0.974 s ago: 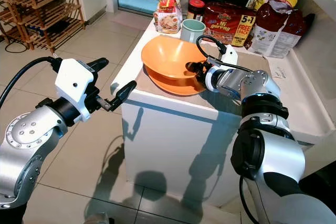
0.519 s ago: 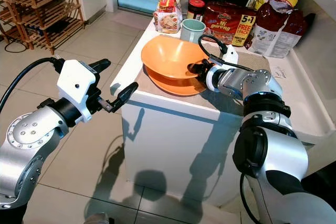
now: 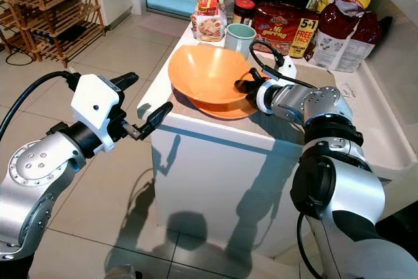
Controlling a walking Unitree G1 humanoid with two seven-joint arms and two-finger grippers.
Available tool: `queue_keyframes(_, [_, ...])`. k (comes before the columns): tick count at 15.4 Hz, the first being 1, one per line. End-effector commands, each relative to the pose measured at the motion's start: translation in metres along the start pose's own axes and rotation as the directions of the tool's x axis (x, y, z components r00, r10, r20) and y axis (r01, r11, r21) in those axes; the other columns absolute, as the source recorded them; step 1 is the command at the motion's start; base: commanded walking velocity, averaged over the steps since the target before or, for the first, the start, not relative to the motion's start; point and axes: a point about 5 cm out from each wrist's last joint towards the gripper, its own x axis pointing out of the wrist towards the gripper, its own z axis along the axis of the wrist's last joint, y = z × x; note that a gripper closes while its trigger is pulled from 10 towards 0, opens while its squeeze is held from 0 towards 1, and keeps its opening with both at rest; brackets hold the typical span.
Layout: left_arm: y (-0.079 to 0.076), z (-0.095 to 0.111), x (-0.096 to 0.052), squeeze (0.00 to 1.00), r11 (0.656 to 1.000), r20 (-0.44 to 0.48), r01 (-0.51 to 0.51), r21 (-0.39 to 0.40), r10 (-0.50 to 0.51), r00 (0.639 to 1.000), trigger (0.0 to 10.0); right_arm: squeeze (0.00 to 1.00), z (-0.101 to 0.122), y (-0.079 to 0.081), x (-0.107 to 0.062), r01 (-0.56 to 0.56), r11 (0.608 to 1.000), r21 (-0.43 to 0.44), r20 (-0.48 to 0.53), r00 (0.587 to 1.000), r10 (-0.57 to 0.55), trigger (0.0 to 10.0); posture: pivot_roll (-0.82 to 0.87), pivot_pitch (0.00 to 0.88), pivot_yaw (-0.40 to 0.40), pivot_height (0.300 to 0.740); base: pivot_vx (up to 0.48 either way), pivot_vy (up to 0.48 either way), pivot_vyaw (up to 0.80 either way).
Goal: Setting the table
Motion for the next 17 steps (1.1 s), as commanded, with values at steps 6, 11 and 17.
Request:
queue_keyframes(6, [0.011, 0.001, 0.002, 0.0, 0.995, 0.02, -0.1, 0.031, 0.099, 0.995, 10.0, 0.0, 0.024, 0.019, -0.025, -0.136, 0.99, 0.021, 0.068, 0.989, 0.134, 0.0, 0.11, 0.0, -0.126, 0.74, 0.0, 0.0, 0.0])
queue_keyframes(11, [0.029, -0.003, -0.003, 0.0, 0.964, 0.009, -0.261, 0.049, 0.261, 0.965, 10.0, 0.0, 0.029, 0.028, -0.056, -0.18, 0.97, -0.161, 0.206, 0.955, 0.212, 0.0, 0.1, 0.0, -0.121, 0.74, 0.0, 0.0, 0.0])
queue_keyframes(17, [0.024, -0.006, 0.0, 0.0, 0.966, 0.004, -0.258, 0.022, 0.258, 0.966, 10.0, 0.0, 0.013, 0.038, -0.08, -0.135, 0.909, -0.394, 0.433, 0.845, 0.313, 10.0, 0.08, 0.0, -0.106, 0.74, -0.15, 0.0, 0.0])
